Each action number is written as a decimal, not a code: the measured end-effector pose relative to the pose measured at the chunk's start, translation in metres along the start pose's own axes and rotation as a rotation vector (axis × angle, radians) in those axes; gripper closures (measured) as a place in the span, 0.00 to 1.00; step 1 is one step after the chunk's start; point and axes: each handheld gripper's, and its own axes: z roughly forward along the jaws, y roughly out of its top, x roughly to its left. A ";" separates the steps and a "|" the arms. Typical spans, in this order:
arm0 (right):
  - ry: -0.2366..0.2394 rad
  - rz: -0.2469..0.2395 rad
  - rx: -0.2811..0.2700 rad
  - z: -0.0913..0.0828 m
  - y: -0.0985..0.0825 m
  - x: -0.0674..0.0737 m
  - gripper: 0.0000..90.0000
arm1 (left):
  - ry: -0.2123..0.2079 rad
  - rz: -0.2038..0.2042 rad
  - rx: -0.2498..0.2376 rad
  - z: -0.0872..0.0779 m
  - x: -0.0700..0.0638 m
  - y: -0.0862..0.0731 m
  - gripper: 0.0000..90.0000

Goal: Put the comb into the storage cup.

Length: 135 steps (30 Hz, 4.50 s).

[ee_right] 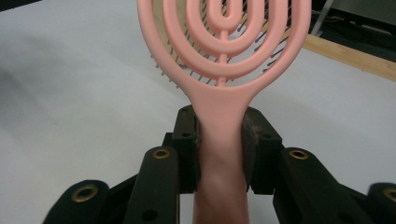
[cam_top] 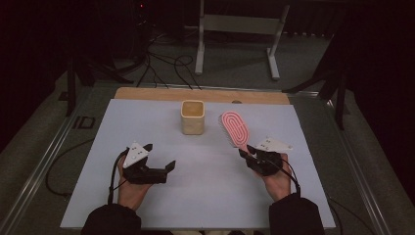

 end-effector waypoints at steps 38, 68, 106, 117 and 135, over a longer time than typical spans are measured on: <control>0.028 -0.039 0.008 0.009 0.001 0.020 0.78 | -0.160 0.002 0.019 0.061 -0.031 0.030 0.00; 0.046 -0.033 -0.001 0.010 0.004 0.028 0.78 | -0.205 0.011 0.012 0.108 -0.076 0.055 0.00; 0.058 -0.070 0.012 0.017 0.000 0.035 0.77 | -0.265 -0.161 0.018 0.125 -0.090 0.063 0.63; 0.073 -0.075 0.021 0.020 -0.001 0.035 0.75 | -0.322 -0.208 0.023 0.125 -0.089 0.064 0.71; 0.108 0.013 0.000 0.020 0.002 0.031 0.09 | -0.301 -0.204 0.004 0.120 -0.086 0.068 0.72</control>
